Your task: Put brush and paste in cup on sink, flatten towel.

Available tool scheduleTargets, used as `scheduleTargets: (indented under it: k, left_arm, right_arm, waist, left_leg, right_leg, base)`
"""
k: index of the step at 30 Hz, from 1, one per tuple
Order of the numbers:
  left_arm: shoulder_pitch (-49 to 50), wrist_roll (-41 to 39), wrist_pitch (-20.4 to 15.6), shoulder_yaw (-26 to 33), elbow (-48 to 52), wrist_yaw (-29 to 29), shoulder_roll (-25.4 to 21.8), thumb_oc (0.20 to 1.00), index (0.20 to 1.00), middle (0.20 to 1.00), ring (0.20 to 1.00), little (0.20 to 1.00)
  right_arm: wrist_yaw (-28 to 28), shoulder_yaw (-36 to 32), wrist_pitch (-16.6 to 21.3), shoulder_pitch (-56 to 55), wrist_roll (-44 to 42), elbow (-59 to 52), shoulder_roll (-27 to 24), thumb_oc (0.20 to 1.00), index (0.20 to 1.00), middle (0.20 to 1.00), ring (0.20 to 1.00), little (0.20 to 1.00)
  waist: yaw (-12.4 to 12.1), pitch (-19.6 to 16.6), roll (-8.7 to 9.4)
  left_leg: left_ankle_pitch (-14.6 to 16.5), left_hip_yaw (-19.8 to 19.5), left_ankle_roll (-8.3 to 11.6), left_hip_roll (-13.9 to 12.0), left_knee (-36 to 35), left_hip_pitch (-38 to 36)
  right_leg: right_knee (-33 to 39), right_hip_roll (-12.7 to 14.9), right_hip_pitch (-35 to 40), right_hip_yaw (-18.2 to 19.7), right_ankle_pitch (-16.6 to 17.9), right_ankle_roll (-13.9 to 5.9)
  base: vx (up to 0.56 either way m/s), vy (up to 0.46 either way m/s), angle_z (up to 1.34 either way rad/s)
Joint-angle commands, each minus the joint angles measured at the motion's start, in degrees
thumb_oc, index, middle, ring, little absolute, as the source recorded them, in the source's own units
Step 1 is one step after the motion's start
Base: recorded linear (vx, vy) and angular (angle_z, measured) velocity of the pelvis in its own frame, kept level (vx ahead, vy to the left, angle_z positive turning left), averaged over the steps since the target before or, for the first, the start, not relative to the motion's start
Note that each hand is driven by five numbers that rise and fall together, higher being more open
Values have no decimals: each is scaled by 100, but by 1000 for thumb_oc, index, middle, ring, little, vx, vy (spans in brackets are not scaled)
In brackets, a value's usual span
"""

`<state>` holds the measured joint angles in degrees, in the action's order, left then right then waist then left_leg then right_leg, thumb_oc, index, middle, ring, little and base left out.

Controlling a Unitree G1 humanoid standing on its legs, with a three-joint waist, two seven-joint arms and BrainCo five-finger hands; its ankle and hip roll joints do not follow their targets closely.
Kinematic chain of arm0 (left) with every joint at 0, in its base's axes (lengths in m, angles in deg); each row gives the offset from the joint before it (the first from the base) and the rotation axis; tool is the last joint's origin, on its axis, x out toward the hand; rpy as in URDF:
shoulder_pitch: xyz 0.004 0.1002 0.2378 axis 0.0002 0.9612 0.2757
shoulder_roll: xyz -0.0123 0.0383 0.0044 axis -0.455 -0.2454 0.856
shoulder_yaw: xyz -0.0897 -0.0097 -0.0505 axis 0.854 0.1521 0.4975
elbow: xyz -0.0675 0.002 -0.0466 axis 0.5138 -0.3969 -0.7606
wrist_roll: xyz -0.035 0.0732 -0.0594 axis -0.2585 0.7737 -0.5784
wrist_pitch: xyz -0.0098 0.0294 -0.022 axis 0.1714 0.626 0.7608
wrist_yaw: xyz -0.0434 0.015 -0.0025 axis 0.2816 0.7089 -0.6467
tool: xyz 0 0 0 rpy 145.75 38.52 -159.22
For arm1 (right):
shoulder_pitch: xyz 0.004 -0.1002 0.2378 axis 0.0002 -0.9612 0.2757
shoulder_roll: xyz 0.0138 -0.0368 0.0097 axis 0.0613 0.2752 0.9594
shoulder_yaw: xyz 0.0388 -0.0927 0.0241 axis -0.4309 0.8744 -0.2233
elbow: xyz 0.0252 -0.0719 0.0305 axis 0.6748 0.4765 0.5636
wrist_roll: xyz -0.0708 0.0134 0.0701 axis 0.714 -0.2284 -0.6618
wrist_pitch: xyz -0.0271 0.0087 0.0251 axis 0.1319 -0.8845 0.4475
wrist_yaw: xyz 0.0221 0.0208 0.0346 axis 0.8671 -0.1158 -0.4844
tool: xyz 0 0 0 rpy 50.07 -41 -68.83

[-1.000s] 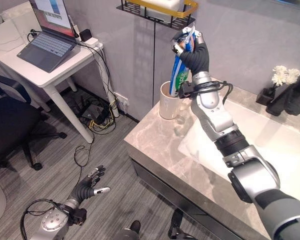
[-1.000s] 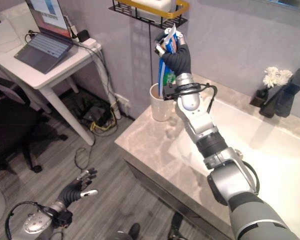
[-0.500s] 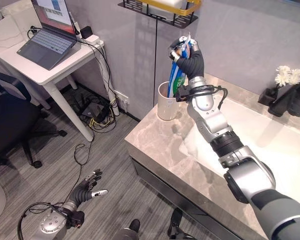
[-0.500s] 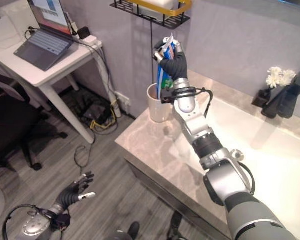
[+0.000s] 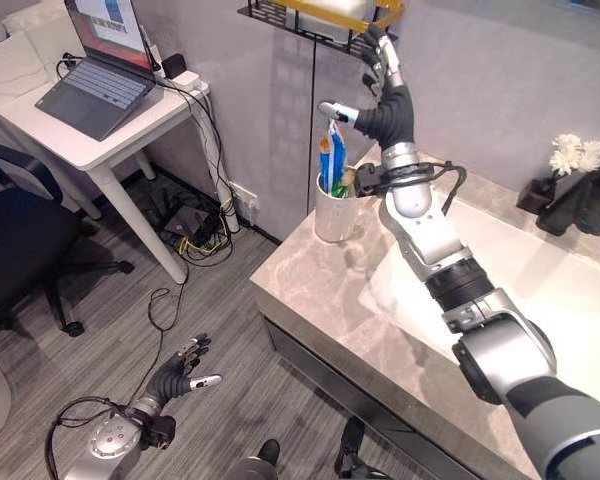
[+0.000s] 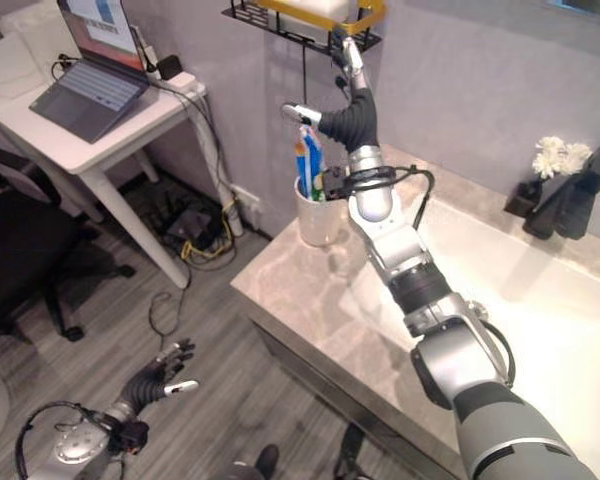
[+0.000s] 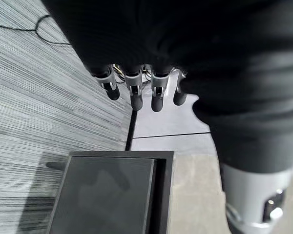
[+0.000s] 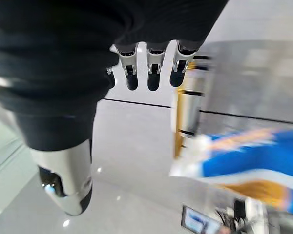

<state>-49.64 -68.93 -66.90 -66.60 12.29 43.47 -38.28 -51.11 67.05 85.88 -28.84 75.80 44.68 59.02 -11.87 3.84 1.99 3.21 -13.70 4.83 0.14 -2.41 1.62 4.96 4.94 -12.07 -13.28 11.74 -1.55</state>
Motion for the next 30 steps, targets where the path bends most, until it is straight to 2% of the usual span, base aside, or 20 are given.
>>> scheduleTargets:
  k: [1, 2, 8, 11, 15, 16, 17, 18, 19, 20, 21, 22, 23, 24, 25, 26, 28, 29, 30]
  left_arm:
    - [-25, 133, -378, 31, 118, 82, -246, 1000, 1000, 1000, 1000, 1000]
    - [-6, 145, -403, 57, 129, 95, -252, 1000, 1000, 1000, 1000, 1000]
    - [85, 203, -462, 180, 148, 177, -271, 1000, 1000, 1000, 1000, 1000]
    - [262, 209, -479, 336, 239, 121, -313, 1000, 1000, 1000, 1000, 1000]
    - [370, 229, -465, 431, 289, 63, -320, 1000, 1000, 1000, 1000, 1000]
    - [511, 256, -487, 615, 381, 46, -296, 1000, 1000, 1000, 1000, 1000]
    - [576, 285, -490, 729, 392, 45, -264, 1000, 1000, 1000, 1000, 1000]
    - [698, 402, -499, 887, 425, 37, -215, 1000, 1000, 1000, 1000, 1000]
    - [704, 409, -499, 874, 430, 35, -231, 1000, 1000, 1000, 1000, 1000]
    - [869, 504, -500, 1058, 421, -23, -130, 1000, 1000, 1000, 1000, 1000]
    - [879, 510, -501, 1034, 431, -31, -155, 1000, 1000, 1000, 1000, 1000]
    - [1038, 523, -473, 1152, 405, -97, -88, 1000, 1000, 1000, 1000, 1000]
    - [1035, 523, -472, 1128, 413, -100, -111, 1000, 1000, 1000, 1000, 1000]
    - [1176, 613, -470, 1290, 404, -144, -24, 1000, 1000, 1000, 1000, 1000]
    - [1176, 613, -470, 1290, 404, -144, -24, 1000, 1000, 1000, 1000, 1000]
    - [1188, 663, -470, 1246, 408, -136, -45, 1000, 1000, 1000, 1000, 1000]
    - [1254, 696, -451, 1251, 378, -132, 18, 1000, 1000, 1000, 1000, 1000]
    - [1238, 694, -451, 1223, 379, -132, -13, 1000, 1000, 1000, 1000, 1000]
    - [1254, 600, -402, 1170, 373, -108, 3, 1000, 1000, 1000, 1000, 1000]
  right_arm:
    - [465, -266, 76, 571, 1201, -625, -519, 1000, 1000, 1000, 1000, 1000]
    - [593, -339, 15, 559, 1529, -825, -673, 1000, 1000, 1000, 1000, 1000]
    - [1150, -1081, -66, 172, 2209, -1697, -1135, 1000, 1000, 1000, 1000, 1000]
    - [1422, -1703, -135, -368, 2591, -2164, -1856, 1000, 1000, 1000, 1000, 1000]
    - [1495, -2078, -124, -783, 2742, -2459, -2220, 1000, 1000, 1000, 1000, 1000]
    - [1555, -2401, -85, -1246, 2903, -2684, -2613, 1000, 1000, 1000, 1000, 1000]
    - [1579, -2609, -61, -1510, 2968, -2786, -2797, 1000, 1000, 1000, 1000, 1000]
    - [1579, -3105, 65, -2212, 3025, -3077, -3013, 1000, 1000, 1000, 1000, 1000]
    - [1569, -3163, 70, -2288, 3025, -3120, -3001, 1000, 1000, 1000, 1000, 1000]
    - [1560, -3683, 165, -3098, 3149, -3249, -3290, 1000, 1000, 1000, 1000, 1000]
    - [1547, -3775, 178, -3217, 3145, -3303, -3272, 1000, 1000, 1000, 1000, 1000]
    - [1769, -4483, 126, -3990, 3432, -3337, -3392, 1000, 1000, 1000, 1000, 1000]
    - [1777, -4547, 134, -4068, 3436, -3363, -3380, 1000, 1000, 1000, 1000, 1000]
    - [2141, -5329, -62, -4909, 3739, -3019, -3517, 1000, 1000, 1000, 1000, 1000]
    - [2141, -5329, -62, -4909, 3739, -3019, -3517, 1000, 1000, 1000, 1000, 1000]
    - [2404, -5724, -140, -5307, 3759, -2853, -3419, 1000, 1000, 1000, 1000, 1000]
    - [2702, -6196, -184, -5714, 3327, -2254, -3042, 1000, 1000, 1000, 1000, 1000]
    - [2723, -6247, -144, -5771, 3296, -2227, -3040, 1000, 1000, 1000, 1000, 1000]
    - [3111, -6574, -42, -5958, 2639, -1701, -2589, 1000, 1000, 1000, 1000, 1000]
  waist:
    - [-28, 31, 177]
    - [-2, 32, 165]
    - [195, 44, 97]
    - [448, 105, 81]
    - [564, 144, 99]
    - [737, 241, 66]
    - [829, 277, 1]
    - [903, 345, -61]
    - [884, 337, -53]
    - [1013, 339, -76]
    - [987, 314, -62]
    - [1071, 256, -72]
    - [1044, 243, -62]
    - [1179, 159, -33]
    - [1179, 159, -33]
    - [1139, 86, -4]
    - [1204, 15, -4]
    - [1161, -2, 12]
    - [1253, 18, -70]
  left_leg:
    - [-193, 485, -437, 326, -259, -211]
    - [-188, 526, -474, 358, -259, -239]
    - [-224, 776, -681, 618, -259, -314]
    - [-201, 980, -753, 744, -259, -332]
    - [-187, 1122, -788, 768, -259, -361]
    - [-212, 1282, -825, 728, -259, -387]
    - [-210, 1378, -845, 655, -259, -389]
    - [-254, 1570, -847, 541, -259, -370]
    - [-236, 1568, -841, 534, -259, -383]
    - [-285, 1747, -851, 472, -259, -311]
    - [-280, 1739, -846, 472, -259, -308]
    - [-260, 1884, -835, 415, -259, -255]
    - [-292, 1884, -833, 417, -259, -235]
    - [-254, 2006, -786, 392, -259, -177]
    - [-254, 2006, -786, 392, -259, -177]
    - [-293, 2056, -769, 392, -259, -112]
    - [-251, 2155, -745, 374, -259, -78]
    - [-301, 2171, -744, 372, -259, -39]
    - [-288, 2259, -737, 329, -259, -28]
  right_leg:
    - [-7, 466, 626, 226, 45, -715]
    - [-20, 480, 609, 292, 99, -732]
    - [-129, 626, 368, 654, 531, -864]
    - [-215, 708, 194, 811, 821, -975]
    - [-312, 729, 101, 843, 914, -1016]
    - [-598, 657, -42, 845, 893, -1011]
    - [-770, 530, -55, 779, 622, -961]
    - [-1295, 310, -51, 554, 70, -816]
    - [-1354, 308, -65, 550, 17, -807]
    - [-1780, 123, 16, 288, -362, -716]
    - [-1823, 130, -3, 279, -396, -708]
    - [-2022, 55, 104, 58, -742, -690]
    - [-2014, 59, 90, 46, -714, -675]
    - [-1863, 1, 248, -45, -910, -681]
    - [-1863, 1, 248, -45, -910, -681]
    - [-1647, -18, 355, -85, -881, -650]
    - [-1467, -72, 434, -71, -974, -656]
    - [-1433, -76, 409, -73, -913, -638]
    - [-1453, -111, 265, 3, -868, -650]
  base:
    - [-30, 108, -11]
    - [-31, 102, -25]
    - [-77, 144, -35]
    - [-120, 158, -32]
    - [-79, 74, -36]
    - [-125, 117, -49]
    - [-238, 180, -47]
    - [-145, 111, -33]
    - [-188, 114, -69]
    - [-70, 44, -75]
    - [-96, 71, -77]
    - [-30, 11, -51]
    - [-21, 4, -59]
    - [-4, -16, -57]
    - [0, -19, -45]
    - [10, -8, -26]
    - [16, -16, -26]
    - [0, -39, -26]
    - [-14, -29, -25]
